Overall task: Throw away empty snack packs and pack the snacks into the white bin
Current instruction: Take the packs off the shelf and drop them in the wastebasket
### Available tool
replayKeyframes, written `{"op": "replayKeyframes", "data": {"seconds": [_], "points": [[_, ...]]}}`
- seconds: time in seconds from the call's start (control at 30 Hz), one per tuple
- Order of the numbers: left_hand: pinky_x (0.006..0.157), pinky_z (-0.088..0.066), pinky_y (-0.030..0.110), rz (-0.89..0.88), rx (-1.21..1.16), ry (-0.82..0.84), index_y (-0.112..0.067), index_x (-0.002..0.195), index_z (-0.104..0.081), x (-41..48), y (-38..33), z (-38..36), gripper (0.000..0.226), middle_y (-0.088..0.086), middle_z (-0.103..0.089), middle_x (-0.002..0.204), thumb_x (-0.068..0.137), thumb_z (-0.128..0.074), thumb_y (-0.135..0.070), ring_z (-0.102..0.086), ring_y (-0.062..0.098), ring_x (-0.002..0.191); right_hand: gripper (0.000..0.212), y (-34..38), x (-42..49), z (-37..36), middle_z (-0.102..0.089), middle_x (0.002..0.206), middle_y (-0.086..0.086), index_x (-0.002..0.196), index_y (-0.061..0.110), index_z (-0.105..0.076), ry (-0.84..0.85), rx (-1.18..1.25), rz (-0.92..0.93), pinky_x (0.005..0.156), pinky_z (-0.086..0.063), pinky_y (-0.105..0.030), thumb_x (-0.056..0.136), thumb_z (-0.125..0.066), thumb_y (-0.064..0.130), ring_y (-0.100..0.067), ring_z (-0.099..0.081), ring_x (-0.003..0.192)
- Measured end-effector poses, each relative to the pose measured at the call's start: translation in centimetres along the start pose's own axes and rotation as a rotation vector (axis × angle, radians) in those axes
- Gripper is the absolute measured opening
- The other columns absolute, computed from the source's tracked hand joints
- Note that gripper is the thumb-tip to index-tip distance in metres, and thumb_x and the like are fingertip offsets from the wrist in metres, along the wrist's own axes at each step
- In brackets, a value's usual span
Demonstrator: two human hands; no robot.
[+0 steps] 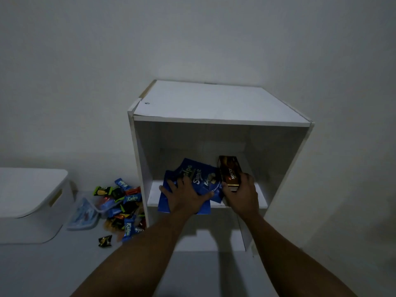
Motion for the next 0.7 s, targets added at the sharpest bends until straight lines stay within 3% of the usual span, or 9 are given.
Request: {"op": "replayKeyframes", "data": {"seconds": [0.1, 0.17, 0.23, 0.37, 0.43, 0.53, 0.7], "points": [[0.115, -0.002, 0.065, -0.014, -0.02, -0.04, -0.022, 0.149, -0.028, 0.3, 0.3, -0.1, 0.109, 0.011, -0.03, 0.158, 0.068, -0.043, -0.093, -0.017, 0.04, 0.148, 0.06, -0.3, -0.1, -0.1, -0.054, 0.127, -0.009, 0.132, 0.019, -0.052, -0.026, 0.049, -0.001, 0.089, -0.051, -0.038, 0.084, -0.071, 0.05, -0.026, -0.06, 0.107], [0.115, -0.017, 0.057, -0.057, -0.035, -0.097, -0.023, 0.143, -0.038, 0.6, 0.7, -0.1, 0.095, 0.009, -0.044, 0.151, 0.073, -0.048, -0.086, -0.032, 0.037, 0.141, 0.059, -0.3, 0.0, -0.2, -0.054, 0.128, -0.008, 0.132, 0.02, -0.052, -0.022, 0.051, -0.008, 0.093, -0.049, -0.042, 0.085, -0.07, 0.05, -0.027, -0.059, 0.11], [0.106, -0.036, 0.045, -0.112, -0.077, -0.181, -0.021, 0.13, -0.05, 0.6, 1.0, 0.0, 0.078, 0.009, -0.06, 0.132, 0.076, -0.057, -0.077, -0.051, 0.032, 0.124, 0.06, -0.4, 0.1, -0.2, -0.053, 0.13, -0.008, 0.133, 0.021, -0.051, -0.017, 0.059, -0.024, 0.096, -0.048, -0.044, 0.085, -0.068, 0.052, -0.028, -0.058, 0.112], [0.087, -0.05, 0.038, -0.16, -0.176, -0.265, -0.02, 0.119, -0.061, 0.1, 1.2, 0.3, 0.058, 0.004, -0.071, 0.11, 0.078, -0.072, -0.06, -0.064, 0.028, 0.103, 0.064, -0.7, 0.1, -0.5, -0.052, 0.132, -0.007, 0.135, 0.023, -0.048, -0.017, 0.062, -0.043, 0.099, -0.047, -0.048, 0.084, -0.067, 0.056, -0.028, -0.056, 0.115], [0.081, -0.053, 0.04, -0.176, -0.22, -0.288, -0.021, 0.127, -0.057, -0.2, 1.4, 0.4, 0.057, 0.005, -0.072, 0.108, 0.08, -0.075, -0.046, -0.065, 0.03, 0.1, 0.064, -0.7, 0.1, -0.7, -0.052, 0.132, -0.008, 0.136, 0.021, -0.048, -0.024, 0.071, -0.048, 0.1, -0.046, -0.048, 0.084, -0.068, 0.053, -0.029, -0.056, 0.115], [0.085, -0.05, 0.04, -0.226, -0.214, -0.314, -0.018, 0.144, -0.045, -0.4, 1.6, 0.4, 0.064, 0.01, -0.069, 0.112, 0.085, -0.068, -0.02, -0.062, 0.031, 0.105, 0.065, -0.7, 0.2, -0.8, -0.052, 0.133, -0.008, 0.137, 0.021, -0.048, -0.033, 0.083, -0.054, 0.101, -0.045, -0.049, 0.084, -0.068, 0.052, -0.029, -0.056, 0.116], [0.089, -0.049, 0.04, -0.264, -0.331, -0.328, -0.028, 0.153, -0.031, -0.9, 2.1, 0.7, 0.076, 0.009, -0.065, 0.125, 0.086, -0.066, -0.013, -0.061, 0.029, 0.109, 0.066, -0.8, 0.2, -0.9, -0.051, 0.135, -0.008, 0.14, 0.021, -0.047, -0.039, 0.109, -0.049, 0.102, -0.046, -0.048, 0.085, -0.069, 0.051, -0.028, -0.056, 0.117]]}}
Point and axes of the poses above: each hand's wrist, its own x-axis towards the middle knuckle, its own z-axis out of the back of the hand, y = z × x, the point moved 2 cm from there along x, towards the middle knuckle
